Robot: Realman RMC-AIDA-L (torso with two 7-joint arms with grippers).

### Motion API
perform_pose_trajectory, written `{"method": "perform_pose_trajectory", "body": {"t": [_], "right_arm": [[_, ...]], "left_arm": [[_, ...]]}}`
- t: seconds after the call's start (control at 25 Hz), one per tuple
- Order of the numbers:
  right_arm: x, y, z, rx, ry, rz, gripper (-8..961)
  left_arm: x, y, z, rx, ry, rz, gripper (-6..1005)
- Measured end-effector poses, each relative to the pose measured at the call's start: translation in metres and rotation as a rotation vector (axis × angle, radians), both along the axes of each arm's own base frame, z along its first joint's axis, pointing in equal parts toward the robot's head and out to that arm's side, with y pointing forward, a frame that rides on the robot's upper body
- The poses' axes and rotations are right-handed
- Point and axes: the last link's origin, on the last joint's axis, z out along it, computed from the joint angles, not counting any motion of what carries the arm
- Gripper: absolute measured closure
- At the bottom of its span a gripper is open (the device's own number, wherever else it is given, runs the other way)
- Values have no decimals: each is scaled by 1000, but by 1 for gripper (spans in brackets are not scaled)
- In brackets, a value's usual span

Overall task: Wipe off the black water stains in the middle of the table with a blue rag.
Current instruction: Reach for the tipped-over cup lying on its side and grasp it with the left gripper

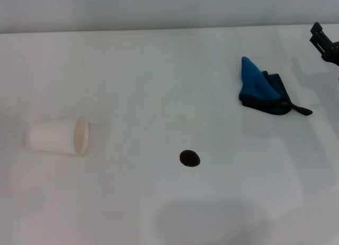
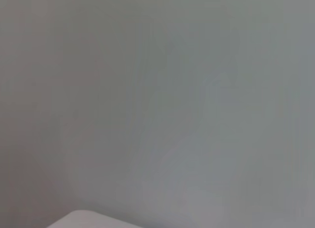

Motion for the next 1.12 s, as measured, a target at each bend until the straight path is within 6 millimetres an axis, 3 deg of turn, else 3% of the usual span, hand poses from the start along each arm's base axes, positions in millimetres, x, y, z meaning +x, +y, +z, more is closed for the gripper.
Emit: {"method": "perform_pose_trajectory", "body": {"t": [0.52,0.8,1.12], "right_arm": [[0,-2,-5,-30,-6,1,95],[-2,0,-5,-29,-6,12,95],[-4,1,-5,-28,-3,20,95]], "left_arm": [[4,-2,1,60,-47,-3,152],[19,20,1,1,-148,-95,153],[49,57,23,-323,-223,-355,264]]}}
